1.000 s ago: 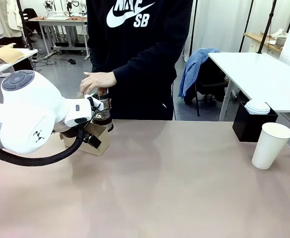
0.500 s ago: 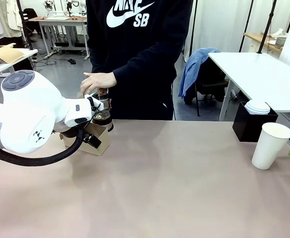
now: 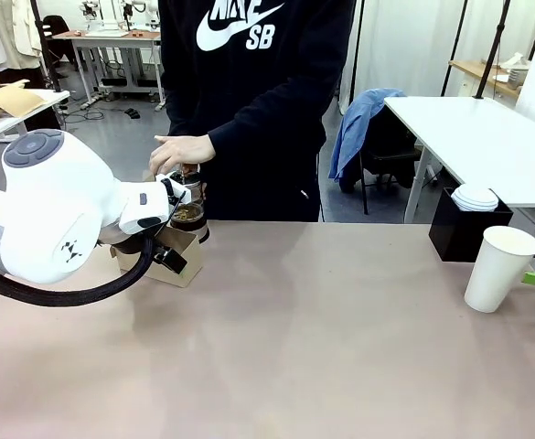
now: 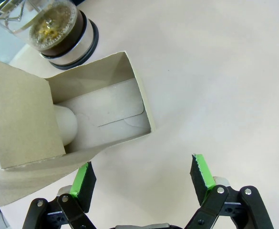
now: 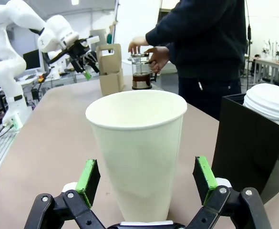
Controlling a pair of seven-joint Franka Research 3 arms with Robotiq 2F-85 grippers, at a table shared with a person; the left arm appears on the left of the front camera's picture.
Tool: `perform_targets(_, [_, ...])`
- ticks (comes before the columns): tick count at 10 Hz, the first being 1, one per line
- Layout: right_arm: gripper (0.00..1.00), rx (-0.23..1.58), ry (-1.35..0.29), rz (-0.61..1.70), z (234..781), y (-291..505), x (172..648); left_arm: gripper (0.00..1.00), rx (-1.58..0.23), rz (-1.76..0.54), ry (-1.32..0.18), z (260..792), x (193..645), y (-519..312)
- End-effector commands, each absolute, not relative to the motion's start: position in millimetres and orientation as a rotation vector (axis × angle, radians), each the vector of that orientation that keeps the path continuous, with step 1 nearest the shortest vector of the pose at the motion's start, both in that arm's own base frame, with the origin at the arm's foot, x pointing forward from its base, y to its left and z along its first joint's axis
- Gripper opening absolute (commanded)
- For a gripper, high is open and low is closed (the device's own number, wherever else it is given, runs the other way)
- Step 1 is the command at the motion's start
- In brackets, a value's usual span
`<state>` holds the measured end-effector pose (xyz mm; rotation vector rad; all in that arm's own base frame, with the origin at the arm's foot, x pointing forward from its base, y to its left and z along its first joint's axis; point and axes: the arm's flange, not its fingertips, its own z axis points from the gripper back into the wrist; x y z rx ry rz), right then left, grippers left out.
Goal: Pour a drink into a cup and package it in a carrier.
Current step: Pick up the 600 ml Paper Cup and place it in the middle top area of the table.
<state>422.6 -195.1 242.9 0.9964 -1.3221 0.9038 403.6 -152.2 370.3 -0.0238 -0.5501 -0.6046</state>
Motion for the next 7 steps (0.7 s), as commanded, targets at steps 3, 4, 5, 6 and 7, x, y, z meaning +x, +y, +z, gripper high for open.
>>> perform_targets(3, [1.0,0.957,-1.328,0.909,239,-167,425,1.0,-0.025,-0.604,-0.55,370,404,-152])
perform_targets(4, [1.0,0.966,-1.316,0.911,235,-162,428,1.0,-0.025,-0.604,-0.55,370,404,-152])
perform_targets(5, [1.0,0.971,-1.313,0.912,234,-159,430,1.0,-0.025,-0.604,-0.55,370,404,-152])
perform_targets(6, [1.0,0.98,-1.307,0.912,233,-154,431,1.0,-0.025,-0.604,-0.55,370,404,-152])
perform_targets(7, [1.0,0.993,-1.298,0.91,231,-150,433,1.0,-0.025,-0.604,-0.55,370,404,-152])
